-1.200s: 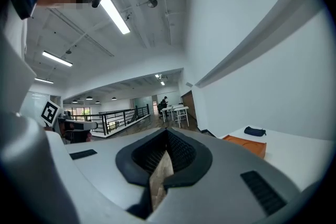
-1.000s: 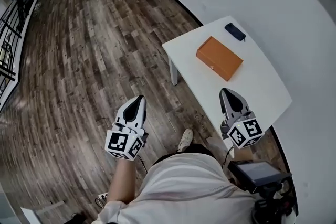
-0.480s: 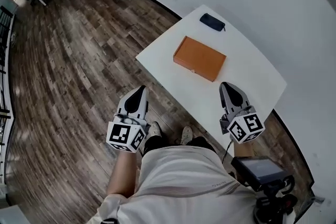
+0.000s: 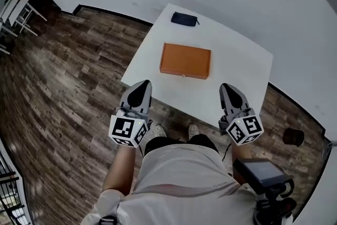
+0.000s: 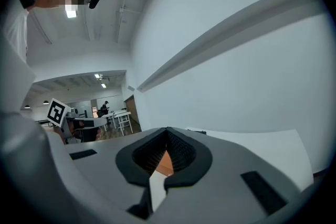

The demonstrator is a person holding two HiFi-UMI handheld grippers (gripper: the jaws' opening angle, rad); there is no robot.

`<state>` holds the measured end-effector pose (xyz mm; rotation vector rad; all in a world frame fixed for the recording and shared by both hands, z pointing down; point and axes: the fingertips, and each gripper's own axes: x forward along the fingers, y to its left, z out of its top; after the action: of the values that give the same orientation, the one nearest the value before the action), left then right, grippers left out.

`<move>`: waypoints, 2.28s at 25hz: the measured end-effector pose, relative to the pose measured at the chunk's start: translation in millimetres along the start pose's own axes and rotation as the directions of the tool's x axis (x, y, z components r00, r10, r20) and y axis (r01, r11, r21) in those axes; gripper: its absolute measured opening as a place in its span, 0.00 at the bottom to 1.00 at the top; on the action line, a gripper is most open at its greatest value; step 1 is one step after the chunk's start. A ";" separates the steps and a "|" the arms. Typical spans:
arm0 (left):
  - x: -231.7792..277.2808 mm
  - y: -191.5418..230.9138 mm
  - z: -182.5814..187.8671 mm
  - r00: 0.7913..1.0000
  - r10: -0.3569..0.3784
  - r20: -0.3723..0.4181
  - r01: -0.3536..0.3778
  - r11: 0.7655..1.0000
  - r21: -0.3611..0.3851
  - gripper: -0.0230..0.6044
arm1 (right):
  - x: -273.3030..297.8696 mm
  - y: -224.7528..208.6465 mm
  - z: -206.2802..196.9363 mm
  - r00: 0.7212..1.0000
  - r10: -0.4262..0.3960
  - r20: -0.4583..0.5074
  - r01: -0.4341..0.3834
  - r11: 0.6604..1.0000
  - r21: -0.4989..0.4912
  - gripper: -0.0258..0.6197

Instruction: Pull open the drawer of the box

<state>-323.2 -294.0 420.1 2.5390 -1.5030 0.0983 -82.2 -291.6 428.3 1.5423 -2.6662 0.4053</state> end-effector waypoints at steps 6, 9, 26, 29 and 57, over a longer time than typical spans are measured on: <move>16.5 5.6 -34.3 0.994 -0.088 -0.065 0.088 0.996 -0.003 0.05 | -6.7 17.2 -10.7 0.998 -0.066 -0.022 0.066 0.998 -0.010 0.04; 38.1 -3.9 -65.5 0.986 -0.093 -0.138 0.093 0.996 -0.007 0.07 | -10.7 8.9 -13.3 0.996 -0.074 -0.044 0.073 0.997 -0.008 0.04; 182.2 -49.8 -241.7 0.858 -0.026 -0.513 -0.004 0.998 -0.057 0.40 | -34.0 -53.8 -63.2 0.974 -0.092 -0.208 0.085 0.995 -0.043 0.04; 186.2 -49.0 -253.0 0.851 -0.002 -0.526 -0.035 0.998 -0.060 0.40 | -43.9 -53.2 -71.8 0.972 -0.097 -0.214 0.092 0.995 -0.034 0.04; 189.7 -43.1 -268.5 0.835 0.075 -0.545 -0.144 0.986 -0.084 0.16 | -53.3 -57.2 -89.9 0.963 -0.122 -0.239 0.129 0.992 0.016 0.04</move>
<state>-183.2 -384.8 706.7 2.0728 -1.3623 0.6614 -15.2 -251.8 518.4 1.5505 -2.3798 0.5869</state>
